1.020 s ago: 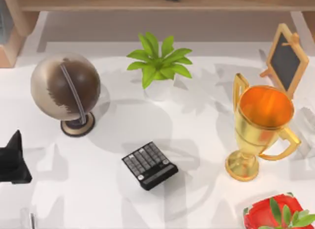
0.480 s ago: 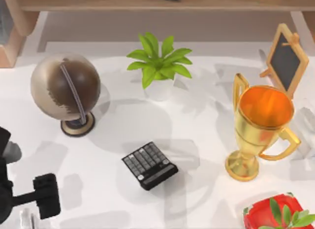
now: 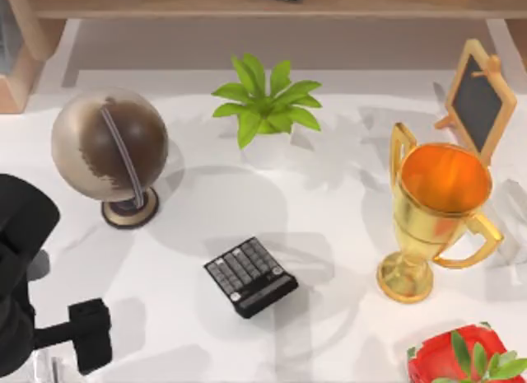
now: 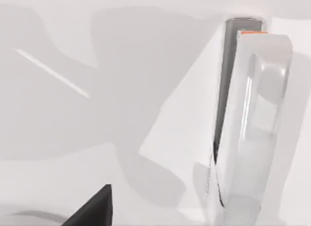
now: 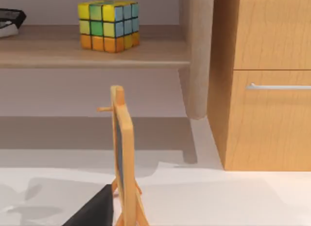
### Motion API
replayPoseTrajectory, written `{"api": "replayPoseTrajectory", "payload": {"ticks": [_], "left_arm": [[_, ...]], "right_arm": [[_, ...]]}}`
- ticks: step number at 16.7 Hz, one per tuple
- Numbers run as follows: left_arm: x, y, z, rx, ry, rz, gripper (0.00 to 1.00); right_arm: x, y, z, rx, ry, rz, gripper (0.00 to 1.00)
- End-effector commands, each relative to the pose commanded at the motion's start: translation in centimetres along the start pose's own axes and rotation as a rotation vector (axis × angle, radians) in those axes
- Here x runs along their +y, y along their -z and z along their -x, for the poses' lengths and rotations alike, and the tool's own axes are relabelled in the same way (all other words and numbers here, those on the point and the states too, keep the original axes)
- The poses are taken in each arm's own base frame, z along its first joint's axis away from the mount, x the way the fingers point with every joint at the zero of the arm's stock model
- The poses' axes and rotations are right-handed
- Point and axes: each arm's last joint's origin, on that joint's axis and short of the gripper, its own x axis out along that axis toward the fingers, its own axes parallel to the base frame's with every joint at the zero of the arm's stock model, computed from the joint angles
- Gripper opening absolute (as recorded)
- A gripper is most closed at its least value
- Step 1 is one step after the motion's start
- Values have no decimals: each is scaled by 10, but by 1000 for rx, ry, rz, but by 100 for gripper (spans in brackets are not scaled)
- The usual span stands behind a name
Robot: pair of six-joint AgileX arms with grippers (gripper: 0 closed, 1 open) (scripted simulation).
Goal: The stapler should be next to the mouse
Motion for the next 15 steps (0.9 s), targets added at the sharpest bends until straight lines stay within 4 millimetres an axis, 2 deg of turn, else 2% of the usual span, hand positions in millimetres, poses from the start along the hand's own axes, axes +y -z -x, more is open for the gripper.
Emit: {"api": "replayPoseTrajectory", "payload": {"ticks": [4, 11, 15], "left_arm": [[1, 0, -5, 2, -2, 0, 100], [0, 0, -48, -2, 2, 0, 100], [0, 0, -50, 0, 0, 0, 100]], "right_arm": [[0, 0, 0, 0, 0, 0, 100], [0, 0, 0, 0, 0, 0, 100], [0, 0, 0, 0, 0, 0, 100]]}}
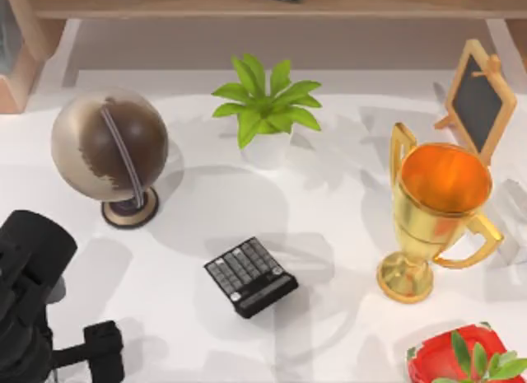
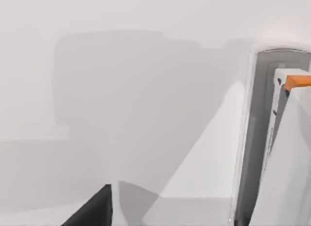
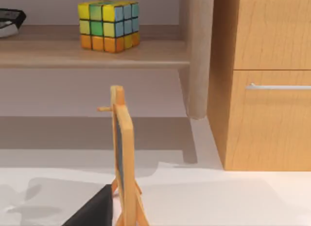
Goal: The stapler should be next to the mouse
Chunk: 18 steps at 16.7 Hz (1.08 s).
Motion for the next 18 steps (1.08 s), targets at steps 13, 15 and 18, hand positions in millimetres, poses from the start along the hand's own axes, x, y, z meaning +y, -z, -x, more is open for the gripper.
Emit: {"api": "replayPoseTrajectory", "payload": {"ticks": [13, 15, 18], "left_arm": [[0, 0, 0, 0, 0, 0, 2], [0, 0, 0, 0, 0, 0, 0], [0, 0, 0, 0, 0, 0, 0]], "right_arm": [[0, 0, 0, 0, 0, 0, 100], [0, 0, 0, 0, 0, 0, 100], [0, 0, 0, 0, 0, 0, 100]]}}
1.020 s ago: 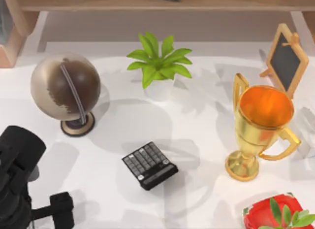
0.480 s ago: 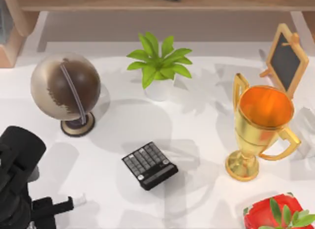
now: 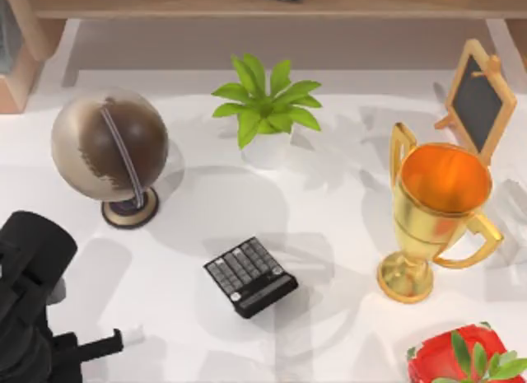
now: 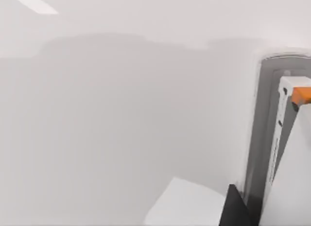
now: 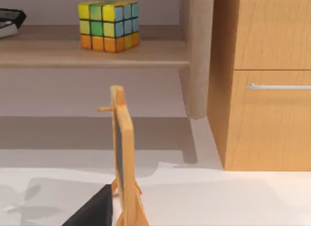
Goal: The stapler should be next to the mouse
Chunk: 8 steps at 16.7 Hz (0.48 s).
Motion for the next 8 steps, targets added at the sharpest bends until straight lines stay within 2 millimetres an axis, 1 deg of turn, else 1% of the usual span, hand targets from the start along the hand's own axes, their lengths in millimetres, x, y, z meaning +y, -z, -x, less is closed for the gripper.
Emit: {"api": "replayPoseTrajectory", "payload": {"ticks": [5, 8], "left_arm": [[0, 0, 1, -1, 0, -2, 0], [0, -1, 13, 2, -3, -1, 0]], "right_arm": [[0, 0, 0, 0, 0, 0, 100], [0, 0, 0, 0, 0, 0, 100]]}}
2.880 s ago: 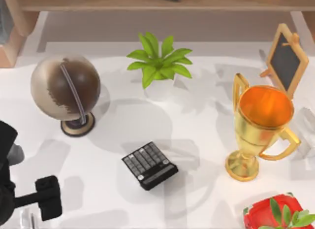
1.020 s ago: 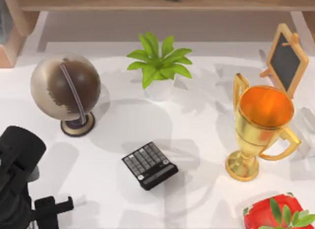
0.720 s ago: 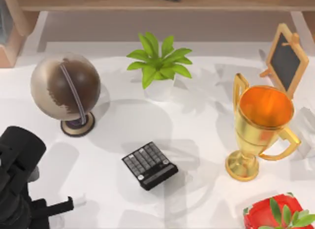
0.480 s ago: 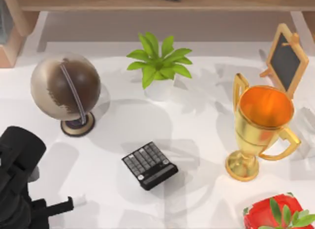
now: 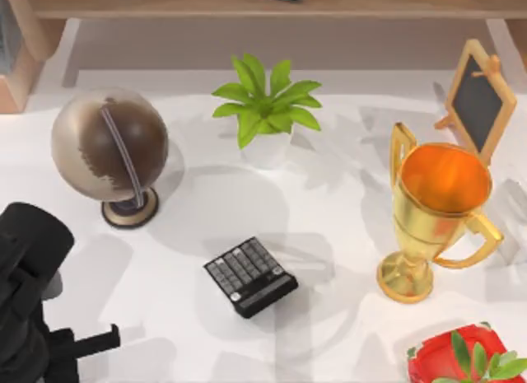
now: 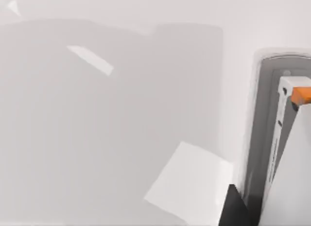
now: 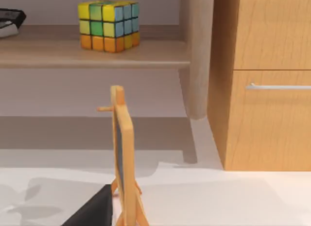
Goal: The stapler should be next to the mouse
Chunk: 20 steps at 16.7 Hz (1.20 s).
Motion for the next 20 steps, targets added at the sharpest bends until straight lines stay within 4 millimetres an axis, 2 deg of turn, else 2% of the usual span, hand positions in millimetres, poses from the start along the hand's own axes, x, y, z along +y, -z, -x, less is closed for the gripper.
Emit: {"api": "replayPoseTrajectory", "payload": {"ticks": [3, 8, 11, 13, 16, 20], "left_arm": [[1, 1, 15, 0, 1, 0, 0], [1, 0, 16, 2, 0, -1, 0], [2, -18, 22, 16, -3, -1, 0], [5, -45, 30, 35, -5, -6, 0], [22, -105, 42, 66, -2, -29, 0], [69, -195, 49, 90, 9, -98, 0]], "right_arm": [[0, 0, 0, 0, 0, 0, 100], [0, 0, 0, 0, 0, 0, 100], [0, 0, 0, 0, 0, 0, 100], [0, 0, 0, 0, 0, 0, 100], [0, 0, 0, 0, 0, 0, 100], [0, 0, 0, 0, 0, 0, 100]]}}
